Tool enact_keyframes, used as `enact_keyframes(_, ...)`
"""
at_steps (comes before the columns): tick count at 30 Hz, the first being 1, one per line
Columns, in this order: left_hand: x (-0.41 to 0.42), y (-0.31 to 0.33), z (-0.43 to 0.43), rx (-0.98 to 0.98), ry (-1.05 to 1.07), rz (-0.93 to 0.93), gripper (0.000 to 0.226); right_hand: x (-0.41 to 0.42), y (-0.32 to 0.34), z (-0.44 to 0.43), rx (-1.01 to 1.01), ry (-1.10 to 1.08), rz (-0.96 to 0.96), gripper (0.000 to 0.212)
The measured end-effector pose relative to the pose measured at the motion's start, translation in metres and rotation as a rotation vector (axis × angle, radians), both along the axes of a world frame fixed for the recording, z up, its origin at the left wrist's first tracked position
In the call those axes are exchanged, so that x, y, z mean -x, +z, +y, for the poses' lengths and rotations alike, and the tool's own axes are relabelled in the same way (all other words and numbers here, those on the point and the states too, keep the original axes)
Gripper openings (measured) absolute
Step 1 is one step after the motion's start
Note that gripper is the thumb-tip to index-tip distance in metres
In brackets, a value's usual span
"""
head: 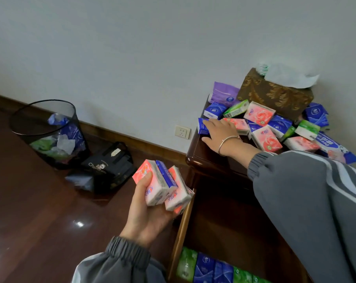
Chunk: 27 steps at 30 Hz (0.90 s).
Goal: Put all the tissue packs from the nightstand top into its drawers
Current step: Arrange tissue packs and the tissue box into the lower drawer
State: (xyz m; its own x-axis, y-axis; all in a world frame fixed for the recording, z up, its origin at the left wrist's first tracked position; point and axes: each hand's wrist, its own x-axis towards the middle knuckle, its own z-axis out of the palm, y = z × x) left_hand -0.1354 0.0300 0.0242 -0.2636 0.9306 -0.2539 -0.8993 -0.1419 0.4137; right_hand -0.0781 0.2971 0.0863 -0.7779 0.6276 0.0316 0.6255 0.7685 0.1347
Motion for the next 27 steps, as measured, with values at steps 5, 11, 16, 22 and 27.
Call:
enact_keyframes(5, -0.008, -0.006, -0.001, 0.021, -0.057, 0.006, 0.074, -0.022, 0.01, 0.0, -0.004, 0.042, -0.02, 0.068)
enact_keyframes(11, -0.031, -0.008, -0.001, 0.112, -0.112, 0.033, 0.068, -0.058, 0.021, -0.023, 0.148, -0.041, 0.044, 0.064)
enact_keyframes(16, -0.056, -0.015, -0.009, 0.201, -0.14, 0.062, 0.056, -0.124, 0.021, -0.065, 0.374, -0.119, 0.425, 0.06)
enact_keyframes(22, -0.089, -0.029, -0.01, 0.367, -0.157, 0.097, 0.06, -0.237, -0.025, -0.116, 0.854, -0.422, 0.606, 0.057)
enact_keyframes(27, -0.104, -0.04, -0.004, 0.469, -0.213, 0.183, 0.071, -0.299, -0.08, -0.135, 1.086, -0.704, 0.691, 0.043)
